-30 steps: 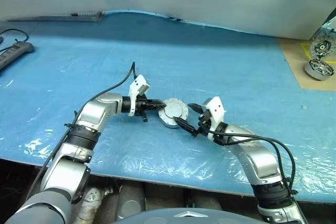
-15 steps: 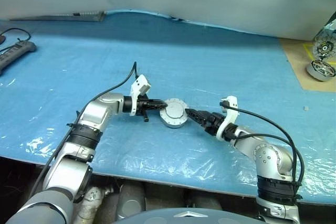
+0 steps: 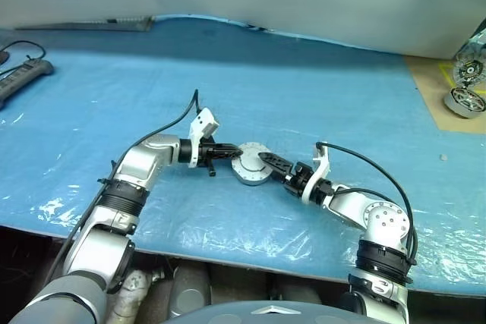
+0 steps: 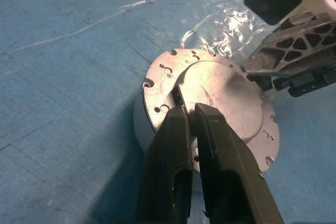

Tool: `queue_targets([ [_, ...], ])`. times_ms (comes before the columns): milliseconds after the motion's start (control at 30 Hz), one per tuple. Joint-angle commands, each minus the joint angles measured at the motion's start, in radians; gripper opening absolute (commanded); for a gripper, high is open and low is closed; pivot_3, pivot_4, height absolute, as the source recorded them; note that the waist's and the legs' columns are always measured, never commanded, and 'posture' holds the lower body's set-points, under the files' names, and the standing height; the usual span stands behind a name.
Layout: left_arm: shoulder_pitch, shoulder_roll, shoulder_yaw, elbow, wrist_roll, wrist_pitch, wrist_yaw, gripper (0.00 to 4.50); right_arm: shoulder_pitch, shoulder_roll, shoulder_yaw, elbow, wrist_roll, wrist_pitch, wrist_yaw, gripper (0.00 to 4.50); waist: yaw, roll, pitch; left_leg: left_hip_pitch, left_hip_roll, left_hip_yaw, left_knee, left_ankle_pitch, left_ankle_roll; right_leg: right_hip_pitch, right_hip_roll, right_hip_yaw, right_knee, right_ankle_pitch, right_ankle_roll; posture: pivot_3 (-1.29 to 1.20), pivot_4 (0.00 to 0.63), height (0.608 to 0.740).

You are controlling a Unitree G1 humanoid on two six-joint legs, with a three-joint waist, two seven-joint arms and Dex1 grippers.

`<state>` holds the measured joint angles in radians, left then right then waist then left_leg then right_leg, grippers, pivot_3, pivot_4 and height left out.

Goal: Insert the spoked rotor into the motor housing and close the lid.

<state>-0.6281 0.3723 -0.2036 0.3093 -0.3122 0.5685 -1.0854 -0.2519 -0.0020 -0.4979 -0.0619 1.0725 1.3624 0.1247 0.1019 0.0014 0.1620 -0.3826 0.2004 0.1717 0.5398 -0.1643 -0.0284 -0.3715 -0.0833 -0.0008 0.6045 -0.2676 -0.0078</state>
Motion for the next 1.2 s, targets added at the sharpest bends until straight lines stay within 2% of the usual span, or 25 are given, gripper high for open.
queue_targets([
  [33, 0.017, -0.011, -0.045, 0.032, 0.038, 0.014, 0.008, 0.28, 0.023, 0.014, -0.023, 0.028, 0.096, 0.074, -0.027, 2.54, 0.0, 0.0, 0.0, 0.0, -0.001, 0.0, 0.0, 0.0, 0.0, 0.0, -0.001, 0.0, 0.0, 0.0, 0.002, 0.0, 0.15, 0.74],
  [200, 0.014, -0.016, -0.042, 0.045, 0.041, 0.011, 0.006, 0.28, 0.048, -0.008, -0.02, 0.043, 0.137, 0.101, -0.049, 1.2, -0.002, 0.001, -0.001, 0.0, -0.001, 0.0, -0.003, 0.0, 0.0, -0.002, -0.001, 0.0, 0.0, 0.001, 0.004, 0.0, 0.15, 0.74],
  [500, -0.009, -0.033, -0.032, 0.07, 0.037, 0.009, 0.008, 0.28, 0.058, -0.01, 0.004, 0.038, 0.164, 0.079, -0.084, 1.14, -0.001, 0.002, -0.001, 0.0, -0.003, 0.0, -0.003, 0.0, 0.0, -0.001, -0.002, 0.0, 0.0, 0.001, 0.005, 0.0, 0.15, 0.74],
  [667, -0.024, -0.049, 0.039, 0.061, -0.023, 0.079, 0.033, 0.28, 0.065, 0.003, 0.002, 0.03, 0.2, 0.055, -0.105, 1.14, -0.002, 0.002, -0.001, 0.0, -0.003, 0.0, -0.003, 0.0, 0.0, -0.002, -0.003, 0.0, 0.0, 0.001, 0.005, 0.0, 0.15, 0.74],
  [767, -0.032, -0.058, 0.111, 0.068, -0.064, 0.135, 0.083, 0.93, 0.068, 0.012, -0.006, 0.021, 0.245, 0.03, -0.127, 1.14, -0.005, 0.002, -0.001, -0.002, -0.003, 0.0, -0.003, 0.0, 0.0, -0.004, -0.002, 0.0, 0.0, 0.001, 0.005, 0.0, 0.15, 0.74],
  [1000, -0.024, -0.067, 0.274, 0.062, -0.162, 0.251, 0.194, 3.28, 0.073, 0.009, -0.001, 0.018, 0.364, -0.042, -0.161, 1.14, -0.005, 0.001, -0.001, -0.014, -0.007, -0.001, -0.002, 0.0, 0.0, -0.015, -0.002, 0.0, 0.002, 0.001, 0.006, 0.0, 0.15, 0.74],
  [1100, -0.028, -0.095, 0.414, 0.081, -0.262, 0.35, 0.281, 4.34, 0.052, 0.001, 0.004, 0.022, 0.416, -0.083, -0.175, 1.14, -0.004, 0.001, -0.001, -0.023, -0.008, -0.004, 0.002, 0.0, 0.0, -0.021, -0.002, -0.003, 0.003, 0.002, 0.006, 0.0, 0.15, 0.74],
  [1133, -0.029, -0.11, 0.47, 0.084, -0.309, 0.392, 0.312, 4.49, 0.041, -0.005, 0.008, 0.027, 0.421, -0.097, -0.173, 1.14, -0.003, 0.001, -0.001, -0.025, -0.008, -0.006, 0.002, 0.0, 0.0, -0.021, -0.002, -0.004, 0.003, 0.002, 0.006, 0.0, 0.15, 0.74],
  [1200, -0.029, -0.139, 0.55, 0.077, -0.38, 0.454, 0.367, 4.5, 0.023, -0.018, 0.015, 0.041, 0.429, -0.122, -0.169, 1.14, -0.003, 0.001, 0.0, -0.027, -0.009, -0.008, 0.003, 0.0, 0.0, -0.021, -0.002, -0.007, 0.003, 0.002, 0.006, 0.0, 0.15, 0.74],
])
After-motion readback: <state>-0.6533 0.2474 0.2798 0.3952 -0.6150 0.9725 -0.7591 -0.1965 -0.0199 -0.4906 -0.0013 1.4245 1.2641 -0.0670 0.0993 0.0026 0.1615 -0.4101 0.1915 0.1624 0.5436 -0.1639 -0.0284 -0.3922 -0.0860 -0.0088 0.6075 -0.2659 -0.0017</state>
